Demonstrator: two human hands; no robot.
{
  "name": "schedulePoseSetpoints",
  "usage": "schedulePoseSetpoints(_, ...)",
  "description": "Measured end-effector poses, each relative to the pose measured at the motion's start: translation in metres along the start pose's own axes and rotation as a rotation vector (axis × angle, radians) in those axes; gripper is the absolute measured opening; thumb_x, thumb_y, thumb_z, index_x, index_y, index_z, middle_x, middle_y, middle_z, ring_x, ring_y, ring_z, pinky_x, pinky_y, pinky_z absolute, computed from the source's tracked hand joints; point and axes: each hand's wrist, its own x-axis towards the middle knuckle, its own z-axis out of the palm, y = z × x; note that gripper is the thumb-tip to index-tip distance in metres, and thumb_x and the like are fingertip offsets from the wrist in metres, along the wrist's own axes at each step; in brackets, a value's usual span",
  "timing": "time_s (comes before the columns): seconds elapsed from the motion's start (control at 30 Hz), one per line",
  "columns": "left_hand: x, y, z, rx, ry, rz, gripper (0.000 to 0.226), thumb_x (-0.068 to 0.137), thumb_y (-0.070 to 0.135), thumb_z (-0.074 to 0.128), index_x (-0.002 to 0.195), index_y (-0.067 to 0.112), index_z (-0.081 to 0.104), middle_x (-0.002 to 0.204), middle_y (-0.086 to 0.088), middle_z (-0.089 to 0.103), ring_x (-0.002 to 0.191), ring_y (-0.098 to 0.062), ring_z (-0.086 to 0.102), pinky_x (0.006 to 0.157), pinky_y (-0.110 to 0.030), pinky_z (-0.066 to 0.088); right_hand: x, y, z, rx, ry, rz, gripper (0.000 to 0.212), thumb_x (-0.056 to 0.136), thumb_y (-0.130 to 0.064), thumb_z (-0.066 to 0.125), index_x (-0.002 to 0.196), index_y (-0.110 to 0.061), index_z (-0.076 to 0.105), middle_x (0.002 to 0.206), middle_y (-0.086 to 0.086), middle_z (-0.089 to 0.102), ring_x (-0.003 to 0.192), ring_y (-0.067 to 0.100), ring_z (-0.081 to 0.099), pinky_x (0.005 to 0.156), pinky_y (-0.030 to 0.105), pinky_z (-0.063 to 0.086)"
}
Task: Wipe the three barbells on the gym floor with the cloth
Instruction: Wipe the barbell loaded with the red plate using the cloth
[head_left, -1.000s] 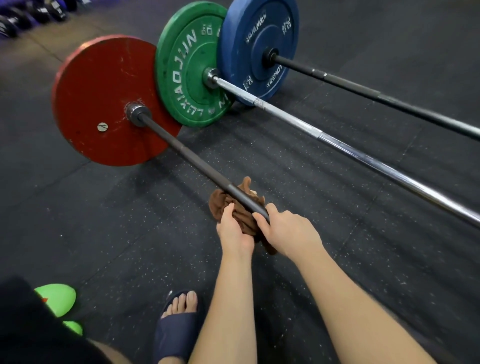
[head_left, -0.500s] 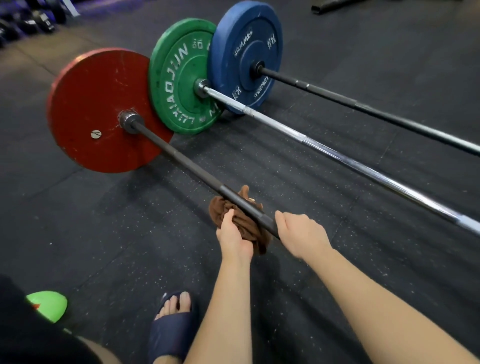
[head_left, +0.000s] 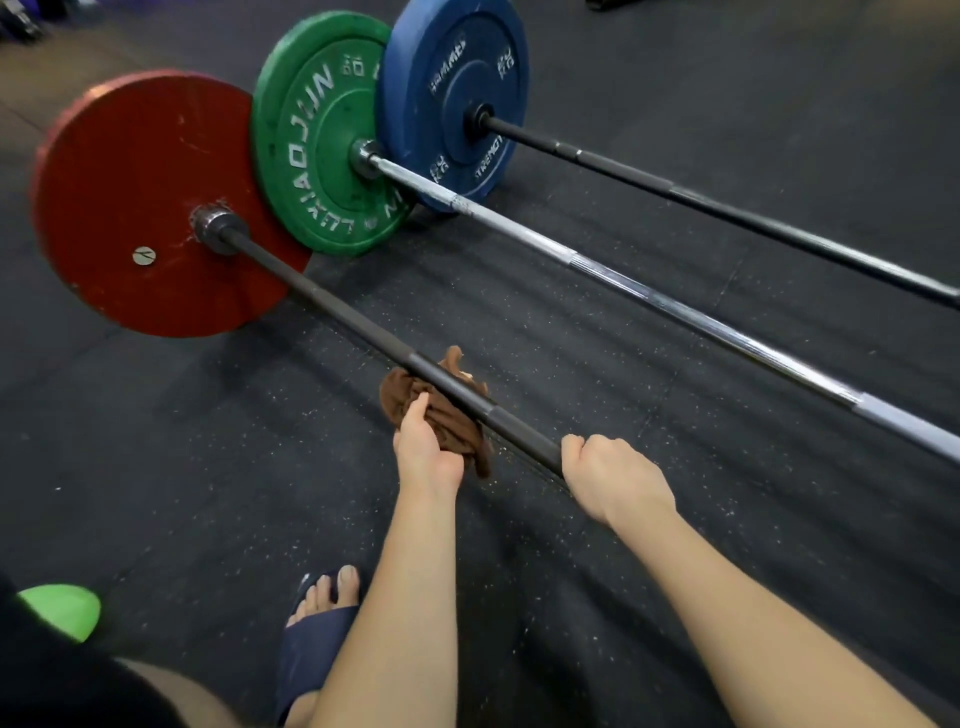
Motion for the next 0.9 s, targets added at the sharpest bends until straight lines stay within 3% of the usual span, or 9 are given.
schedulePoseSetpoints(0.17, -0.04, -0.029, -0.002, 0.086, -0.027, 0.042, 0.037, 0.106, 0.019, 0.047, 0.142, 0.012, 0.052, 0.127, -0.018, 0.07, 0.115, -0.038, 0.069, 0.103, -0.059, 0.05, 0.003, 0.001, -0.001, -0.026, -0.006, -0.026, 0.015, 0.091, 0.0, 0.034, 0.087, -0.014, 0.035, 0.081, 0.003, 0.045, 0.077, 0.031, 0.05, 0.067, 0.04, 0.044)
schedulePoseSetpoints(0.27, -0.073, -0.062, -0.006, 0.151, 0.067, -0.073, 0.041, 0.102, 0.021, 0.056, 0.142, 0.009, 0.054, 0.124, -0.02, 0.07, 0.108, -0.039, 0.072, 0.094, -0.058, 0.057, 0.004, 0.001, 0.0, -0.038, 0.002, -0.037, 0.012, 0.095, -0.004, 0.033, 0.092, -0.015, 0.038, 0.078, 0.001, 0.04, 0.079, 0.032, 0.05, 0.064, 0.041, 0.04)
schedulePoseSetpoints(0.37, -0.087, -0.069, -0.008, 0.141, 0.018, -0.109, 0.033, 0.106, 0.02, 0.051, 0.136, 0.01, 0.06, 0.121, -0.017, 0.072, 0.104, -0.036, 0.073, 0.075, -0.046, 0.062, 0.003, 0.001, 0.001, -0.044, 0.013, -0.042, 0.012, 0.097, -0.008, 0.032, 0.092, -0.016, 0.038, 0.078, 0.0, 0.039, 0.08, 0.032, 0.05, 0.065, 0.041, 0.039)
schedulePoseSetpoints(0.47, -0.084, -0.064, -0.01, 0.137, -0.019, -0.099, 0.034, 0.106, 0.017, 0.051, 0.139, 0.01, 0.058, 0.123, -0.018, 0.072, 0.107, -0.036, 0.073, 0.08, -0.046, 0.061, 0.001, 0.001, 0.001, -0.042, 0.029, -0.04, 0.012, 0.097, -0.009, 0.032, 0.093, -0.017, 0.04, 0.08, 0.001, 0.043, 0.08, 0.032, 0.052, 0.065, 0.041, 0.039)
schedulePoseSetpoints(0.67, -0.05, -0.039, -0.014, 0.112, -0.017, -0.018, 0.041, 0.105, 0.021, 0.049, 0.144, 0.011, 0.054, 0.134, -0.017, 0.066, 0.121, -0.038, 0.066, 0.11, -0.056, 0.045, 0.0, 0.001, 0.002, -0.02, 0.012, -0.006, 0.017, 0.092, -0.001, 0.033, 0.085, -0.017, 0.035, 0.08, 0.003, 0.045, 0.07, 0.027, 0.048, 0.062, 0.04, 0.039)
schedulePoseSetpoints(0.8, -0.037, -0.022, -0.012, 0.109, -0.071, 0.011, 0.038, 0.106, 0.018, 0.046, 0.143, 0.012, 0.053, 0.129, -0.016, 0.069, 0.117, -0.033, 0.069, 0.101, -0.048, 0.052, 0.003, 0.001, 0.002, 0.021, -0.005, 0.019, 0.017, 0.089, 0.001, 0.033, 0.084, -0.015, 0.036, 0.082, 0.005, 0.048, 0.073, 0.03, 0.05, 0.062, 0.039, 0.04)
schedulePoseSetpoints(0.9, -0.05, -0.046, -0.015, 0.16, -0.033, -0.022, 0.04, 0.104, 0.02, 0.052, 0.142, 0.009, 0.053, 0.132, -0.016, 0.068, 0.114, -0.031, 0.07, 0.093, -0.045, 0.056, 0.005, -0.001, 0.002, 0.11, 0.011, 0.058, 0.015, 0.09, 0.0, 0.035, 0.086, -0.015, 0.035, 0.083, 0.005, 0.047, 0.075, 0.03, 0.051, 0.06, 0.039, 0.039)
